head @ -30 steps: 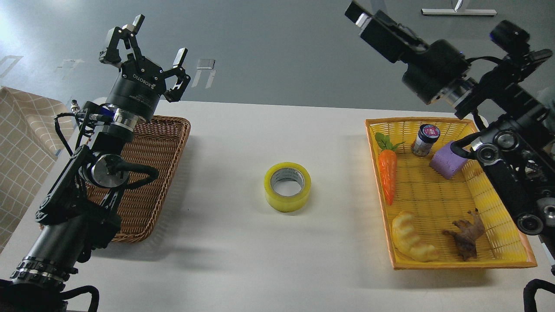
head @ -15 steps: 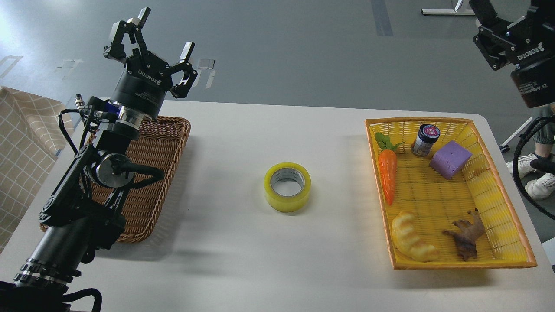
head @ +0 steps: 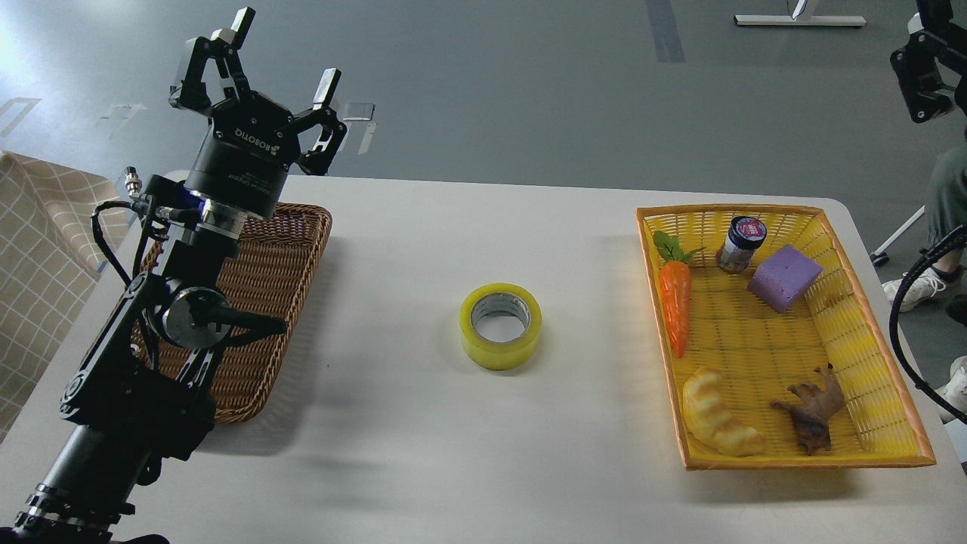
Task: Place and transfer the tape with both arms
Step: 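Open the right gripper and withdraw the right arm upward, then reach the left gripper toward the tape on the table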
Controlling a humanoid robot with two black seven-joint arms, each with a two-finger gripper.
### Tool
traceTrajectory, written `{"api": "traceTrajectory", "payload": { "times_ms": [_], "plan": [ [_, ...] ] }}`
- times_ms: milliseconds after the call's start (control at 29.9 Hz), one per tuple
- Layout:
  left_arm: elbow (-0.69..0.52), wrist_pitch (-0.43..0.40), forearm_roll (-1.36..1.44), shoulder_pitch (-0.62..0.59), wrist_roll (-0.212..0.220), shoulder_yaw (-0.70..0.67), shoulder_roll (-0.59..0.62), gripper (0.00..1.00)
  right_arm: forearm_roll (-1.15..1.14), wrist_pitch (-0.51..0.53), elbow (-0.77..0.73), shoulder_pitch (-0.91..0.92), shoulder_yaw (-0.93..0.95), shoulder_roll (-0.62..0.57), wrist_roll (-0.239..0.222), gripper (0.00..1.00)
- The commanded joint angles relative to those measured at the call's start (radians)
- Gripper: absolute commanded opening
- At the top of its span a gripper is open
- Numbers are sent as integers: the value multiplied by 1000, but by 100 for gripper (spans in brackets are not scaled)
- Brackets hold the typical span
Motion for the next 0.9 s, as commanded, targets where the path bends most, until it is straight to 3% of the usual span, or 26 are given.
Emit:
{"api": "traceTrajectory", "payload": {
  "times_ms": [0,134,468,535,702,802,869],
  "plan": [
    [-40,3,47,33,6,7,-30,98,0,6,5,-10,28,-8,-5,100],
    [-67,7,131,62,3,5,-45,98,0,9,5,-14,34,-25,-5,100],
    [-115,157,476,35,6,14,-35,98,-1,10,-4,-27,28,-30,-5,100],
    [-127,224,620,32,11,17,-33,98,-1,10,-9,-27,27,-30,-5,100],
    [-150,295,898,36,94,63,-26,98,-1,12,-7,-33,24,-28,-5,100],
    [-175,296,970,32,288,117,-24,98,-1,12,-7,-27,24,-30,-5,100],
    [-176,298,1013,23,319,177,-22,98,-1,14,-9,-19,22,-31,-5,100]
  ]
}}
